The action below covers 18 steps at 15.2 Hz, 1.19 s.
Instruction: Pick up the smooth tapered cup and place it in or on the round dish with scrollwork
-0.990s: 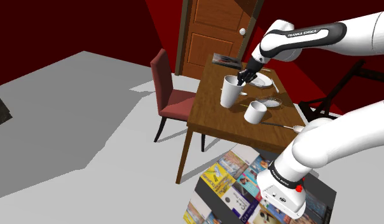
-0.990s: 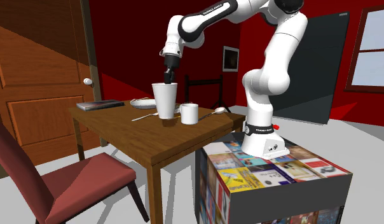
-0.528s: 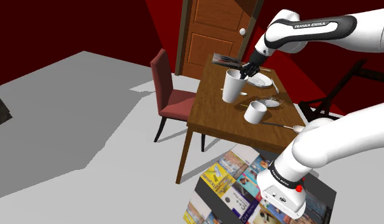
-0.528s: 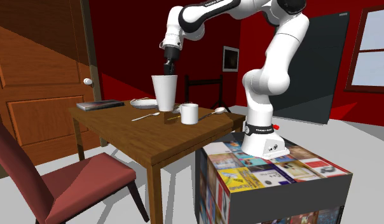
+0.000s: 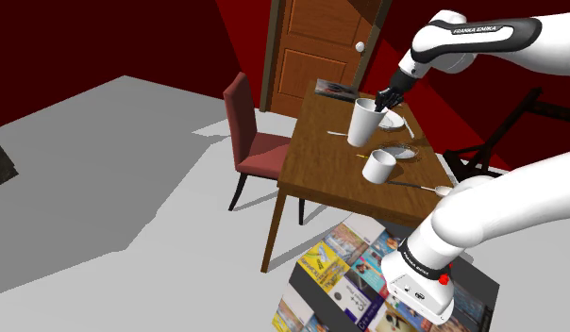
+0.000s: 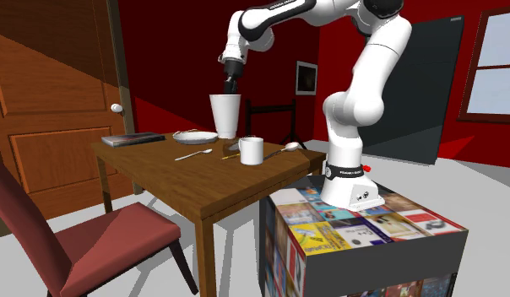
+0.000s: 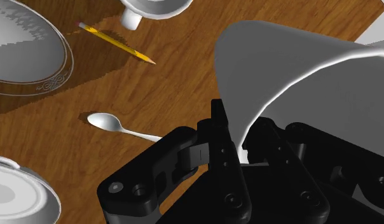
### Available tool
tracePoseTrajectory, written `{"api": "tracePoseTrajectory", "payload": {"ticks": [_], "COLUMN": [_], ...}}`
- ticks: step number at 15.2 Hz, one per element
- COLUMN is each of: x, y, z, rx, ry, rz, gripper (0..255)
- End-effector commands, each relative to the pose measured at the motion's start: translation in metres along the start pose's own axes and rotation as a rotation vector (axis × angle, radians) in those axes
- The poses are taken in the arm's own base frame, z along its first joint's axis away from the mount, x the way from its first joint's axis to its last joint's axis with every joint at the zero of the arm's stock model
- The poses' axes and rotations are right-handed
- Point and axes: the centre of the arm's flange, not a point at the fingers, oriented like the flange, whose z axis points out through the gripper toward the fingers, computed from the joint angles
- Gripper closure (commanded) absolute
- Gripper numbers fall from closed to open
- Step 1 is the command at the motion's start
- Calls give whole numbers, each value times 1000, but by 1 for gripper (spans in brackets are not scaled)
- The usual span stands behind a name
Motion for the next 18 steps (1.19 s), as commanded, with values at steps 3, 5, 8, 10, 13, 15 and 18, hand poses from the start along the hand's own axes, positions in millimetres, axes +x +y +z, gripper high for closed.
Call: {"api": "tracePoseTrajectory", "payload": {"ticks": [3,5,8,10,13,15,18], "x": [1,0,0,0,0,0,-1], "y": [51,76,115,140,178,203,241], "z": [-18,-25,-36,-43,-54,-62,-73], "rx": [0,0,0,0,0,0,0], "ry": [0,0,0,0,0,0,0], "rz": [-2,-2,-2,-2,-2,-2,-2], "gripper": [255,255,255,255,255,255,255]}}
